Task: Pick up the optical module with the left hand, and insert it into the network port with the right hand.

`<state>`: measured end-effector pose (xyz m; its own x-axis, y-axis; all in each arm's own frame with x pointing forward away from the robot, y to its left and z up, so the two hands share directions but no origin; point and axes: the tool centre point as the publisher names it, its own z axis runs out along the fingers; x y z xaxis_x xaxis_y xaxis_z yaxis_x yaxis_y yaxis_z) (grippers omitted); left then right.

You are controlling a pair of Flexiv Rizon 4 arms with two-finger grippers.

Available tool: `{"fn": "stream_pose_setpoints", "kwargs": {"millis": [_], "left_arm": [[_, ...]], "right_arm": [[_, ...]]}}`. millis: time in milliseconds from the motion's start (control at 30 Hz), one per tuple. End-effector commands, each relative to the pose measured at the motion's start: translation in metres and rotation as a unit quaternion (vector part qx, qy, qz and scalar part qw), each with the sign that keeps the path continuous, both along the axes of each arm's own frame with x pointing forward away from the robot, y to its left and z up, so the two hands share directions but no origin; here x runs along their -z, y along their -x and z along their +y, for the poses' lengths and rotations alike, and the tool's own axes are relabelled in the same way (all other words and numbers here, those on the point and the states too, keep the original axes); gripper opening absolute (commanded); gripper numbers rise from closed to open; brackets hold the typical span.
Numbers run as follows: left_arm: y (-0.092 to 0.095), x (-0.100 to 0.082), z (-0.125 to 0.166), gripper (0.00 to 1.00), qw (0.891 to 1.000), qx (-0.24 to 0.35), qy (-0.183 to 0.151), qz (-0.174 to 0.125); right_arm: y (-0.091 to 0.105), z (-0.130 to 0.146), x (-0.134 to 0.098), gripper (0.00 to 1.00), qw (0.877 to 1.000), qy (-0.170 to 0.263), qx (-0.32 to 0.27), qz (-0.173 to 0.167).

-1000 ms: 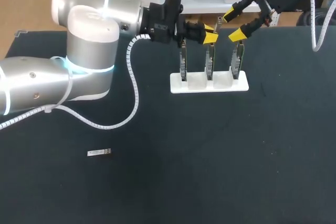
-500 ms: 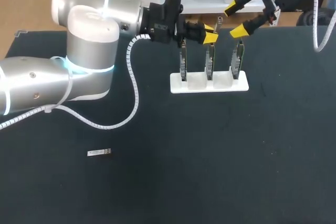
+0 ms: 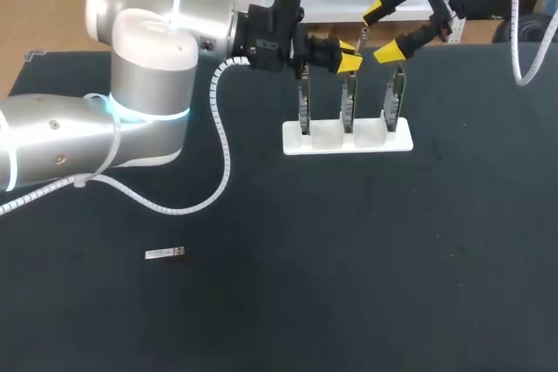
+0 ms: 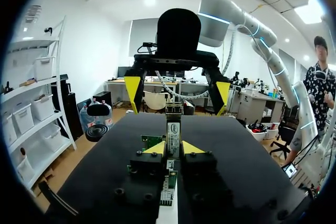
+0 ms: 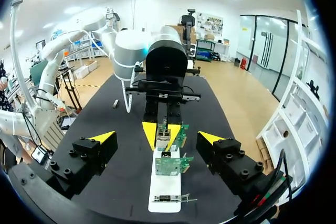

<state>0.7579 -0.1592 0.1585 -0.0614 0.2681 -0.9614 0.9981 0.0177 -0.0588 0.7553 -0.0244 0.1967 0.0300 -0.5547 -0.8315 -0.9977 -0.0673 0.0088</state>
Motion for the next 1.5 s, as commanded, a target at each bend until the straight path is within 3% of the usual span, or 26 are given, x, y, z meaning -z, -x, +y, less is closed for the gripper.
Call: {"fn": "stream_pose_setpoints", "kwargs": {"millis": [33, 1500], "left_arm": [[0.000, 0.000, 0.000, 0.00, 1.000, 0.001, 0.000, 0.000], [0.000, 0.000, 0.000, 0.00, 1.000, 0.001, 0.000, 0.000]], "right_arm": [[-0.004, 0.003, 0.001, 1.00, 1.000, -0.001, -0.006, 0.002], [-0.010, 0.013, 0.003, 1.00, 1.000, 0.000, 0.005, -0.002]]}}
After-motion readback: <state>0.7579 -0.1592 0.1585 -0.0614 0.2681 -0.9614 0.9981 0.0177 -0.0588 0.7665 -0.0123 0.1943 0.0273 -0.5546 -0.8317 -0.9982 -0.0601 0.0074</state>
